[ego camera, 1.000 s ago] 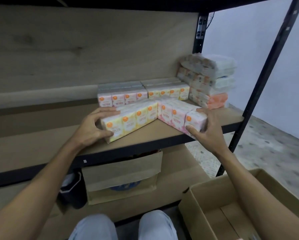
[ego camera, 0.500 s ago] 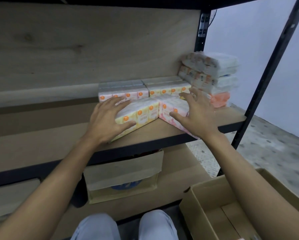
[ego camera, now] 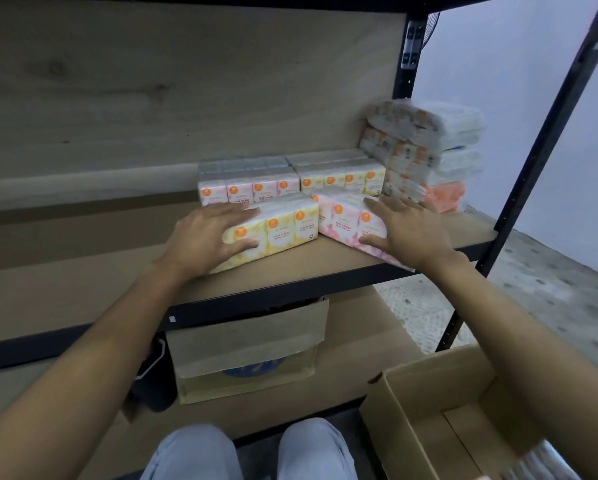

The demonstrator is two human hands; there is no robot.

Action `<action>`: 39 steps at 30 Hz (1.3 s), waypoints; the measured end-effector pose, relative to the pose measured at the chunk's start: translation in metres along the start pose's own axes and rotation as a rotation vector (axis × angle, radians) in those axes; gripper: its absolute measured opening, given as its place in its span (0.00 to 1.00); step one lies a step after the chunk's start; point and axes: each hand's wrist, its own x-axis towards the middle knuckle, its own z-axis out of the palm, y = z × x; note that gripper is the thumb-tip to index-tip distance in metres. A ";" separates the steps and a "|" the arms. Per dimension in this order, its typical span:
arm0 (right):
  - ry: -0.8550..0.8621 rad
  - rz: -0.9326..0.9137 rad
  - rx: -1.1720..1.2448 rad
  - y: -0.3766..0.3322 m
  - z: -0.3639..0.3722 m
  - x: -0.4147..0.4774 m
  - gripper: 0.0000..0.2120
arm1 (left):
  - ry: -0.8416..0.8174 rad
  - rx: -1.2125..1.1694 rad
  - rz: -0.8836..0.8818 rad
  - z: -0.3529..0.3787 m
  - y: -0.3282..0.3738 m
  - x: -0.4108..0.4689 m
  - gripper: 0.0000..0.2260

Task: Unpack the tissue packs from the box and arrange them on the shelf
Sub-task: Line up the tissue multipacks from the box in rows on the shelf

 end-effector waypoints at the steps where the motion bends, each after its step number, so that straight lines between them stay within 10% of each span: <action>1: -0.012 -0.014 0.010 0.004 -0.002 0.001 0.34 | -0.013 -0.012 0.013 -0.002 -0.004 0.001 0.29; 18: -0.144 -0.178 0.111 0.042 -0.001 0.023 0.36 | -0.078 0.075 0.009 -0.007 -0.020 0.009 0.28; 29: -0.028 0.207 0.128 -0.022 0.028 0.026 0.43 | 0.165 0.090 -0.139 0.032 0.025 0.006 0.30; 39: -0.022 -0.017 0.216 0.012 0.045 0.042 0.44 | 0.202 0.089 -0.123 0.040 0.010 0.023 0.29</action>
